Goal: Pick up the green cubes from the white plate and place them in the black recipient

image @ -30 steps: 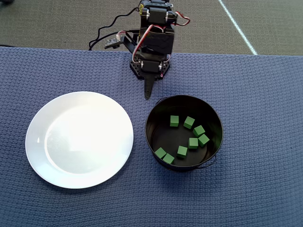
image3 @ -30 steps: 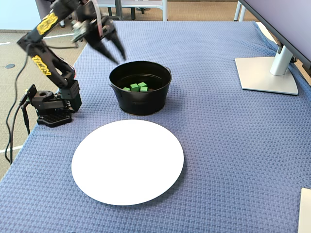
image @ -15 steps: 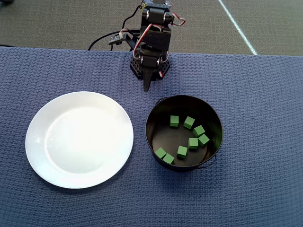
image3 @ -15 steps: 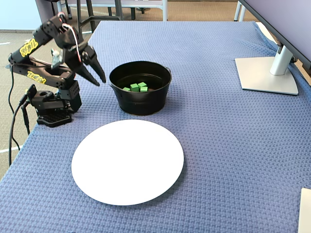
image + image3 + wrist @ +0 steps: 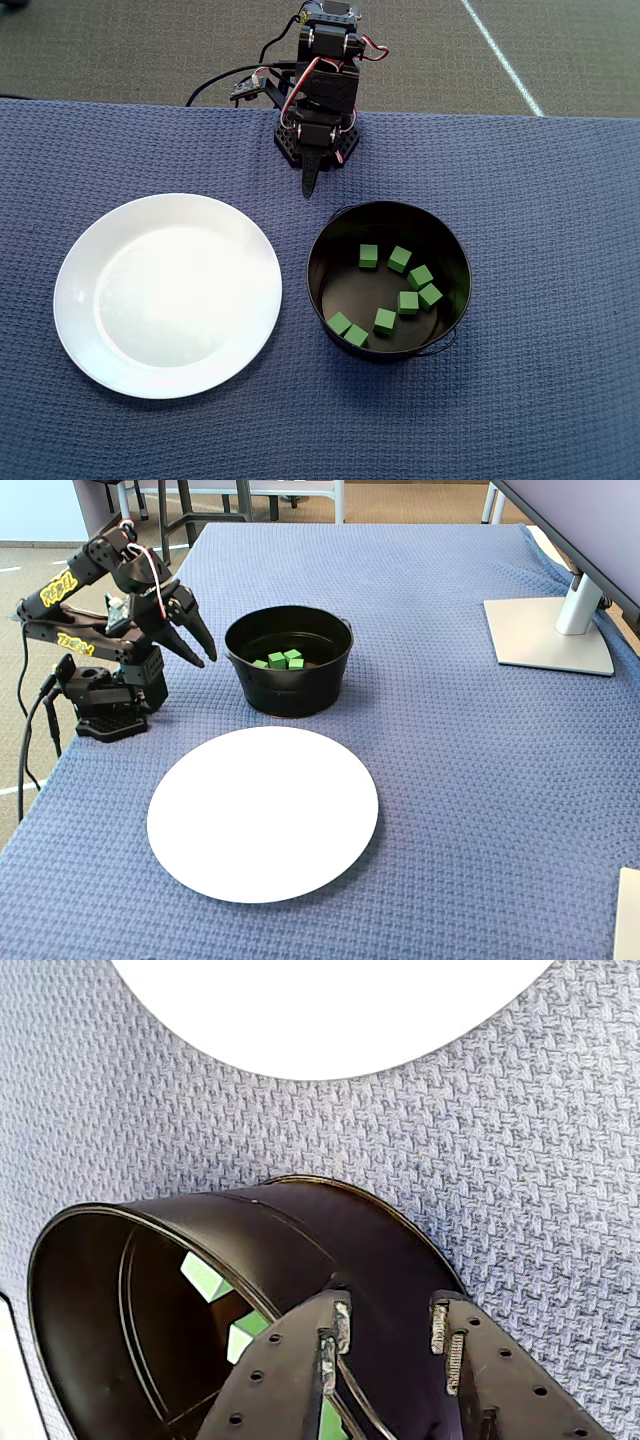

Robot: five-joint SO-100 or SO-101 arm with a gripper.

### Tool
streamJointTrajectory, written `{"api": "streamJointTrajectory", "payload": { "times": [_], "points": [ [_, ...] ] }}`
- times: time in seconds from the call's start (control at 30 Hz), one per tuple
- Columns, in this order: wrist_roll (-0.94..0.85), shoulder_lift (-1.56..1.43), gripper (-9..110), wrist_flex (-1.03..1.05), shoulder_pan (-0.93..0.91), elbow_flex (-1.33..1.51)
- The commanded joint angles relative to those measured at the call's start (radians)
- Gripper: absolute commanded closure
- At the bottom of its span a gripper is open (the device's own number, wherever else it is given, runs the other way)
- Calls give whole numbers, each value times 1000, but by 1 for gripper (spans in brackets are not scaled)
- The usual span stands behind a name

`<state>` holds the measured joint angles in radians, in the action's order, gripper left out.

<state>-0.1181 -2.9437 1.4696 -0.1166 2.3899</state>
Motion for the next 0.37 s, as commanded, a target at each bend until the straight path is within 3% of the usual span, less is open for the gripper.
{"api": "streamJointTrajectory", "payload": {
  "times": [0.0,0.33],
  "points": [
    [-8,6,102,-20,-14,-6],
    [-6,5,102,-20,-9,-5]
  ]
}}
